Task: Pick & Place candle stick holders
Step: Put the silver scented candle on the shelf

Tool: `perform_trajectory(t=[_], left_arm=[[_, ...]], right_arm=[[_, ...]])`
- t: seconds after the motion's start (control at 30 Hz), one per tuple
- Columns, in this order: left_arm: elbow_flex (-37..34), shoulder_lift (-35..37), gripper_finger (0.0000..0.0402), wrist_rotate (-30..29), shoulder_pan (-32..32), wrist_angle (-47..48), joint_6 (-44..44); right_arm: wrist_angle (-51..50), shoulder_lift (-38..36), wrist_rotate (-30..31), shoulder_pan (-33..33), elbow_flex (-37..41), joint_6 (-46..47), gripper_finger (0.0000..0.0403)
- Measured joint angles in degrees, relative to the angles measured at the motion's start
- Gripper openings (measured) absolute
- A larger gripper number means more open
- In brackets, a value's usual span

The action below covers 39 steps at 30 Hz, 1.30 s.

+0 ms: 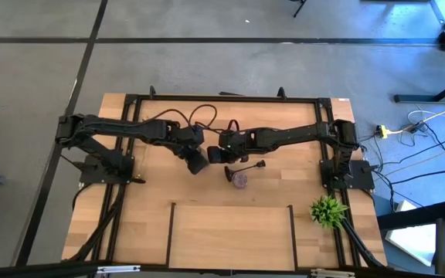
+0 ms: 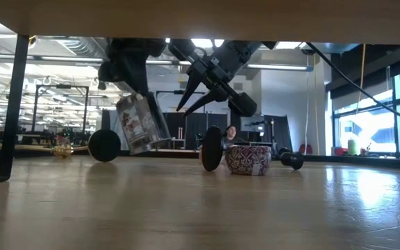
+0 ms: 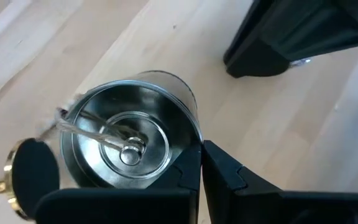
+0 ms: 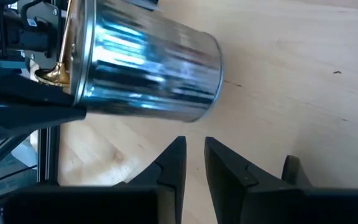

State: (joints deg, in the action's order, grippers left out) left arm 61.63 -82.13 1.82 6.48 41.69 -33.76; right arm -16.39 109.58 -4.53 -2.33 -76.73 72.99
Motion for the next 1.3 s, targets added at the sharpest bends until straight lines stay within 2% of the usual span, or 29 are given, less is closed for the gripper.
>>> perform_trajectory(t=[0.13, 0.5, 0.8, 1.0, 1.13, 1.3], left_arm=[[-0.2, 0.0, 0.0017, 1.5, 0.5, 0.3, 0.5], [0.0, 0.1, 0.0087, 3.0, 0.3, -0.4, 0.8], [1.7, 5.1, 0.0124, 6.4, -0.7, 4.5, 4.1], [2.1, 7.6, 0.0144, 3.5, -4.8, 12.1, 5.2], [2.2, 7.0, 0.0168, 2.0, -9.2, 10.8, 3.6], [2.2, 5.7, 0.0205, -4.2, -13.9, 6.6, 4.0]], right_arm=[[-0.1, 0.0, 0.0, 0.0, 0.0, 0.0, 0.0062], [-0.1, 0.0, -0.2, 0.1, 0.0, 0.0, 0.0062], [0.7, -0.3, -4.4, 0.9, 0.0, -2.0, 0.0062], [0.6, -3.4, -5.1, 3.5, 0.0, -3.4, 0.0062], [-0.5, -6.9, -4.5, 6.1, 0.0, -4.3, 0.0062], [-2.7, -12.9, -2.3, 9.9, 0.1, -5.8, 0.0062]])
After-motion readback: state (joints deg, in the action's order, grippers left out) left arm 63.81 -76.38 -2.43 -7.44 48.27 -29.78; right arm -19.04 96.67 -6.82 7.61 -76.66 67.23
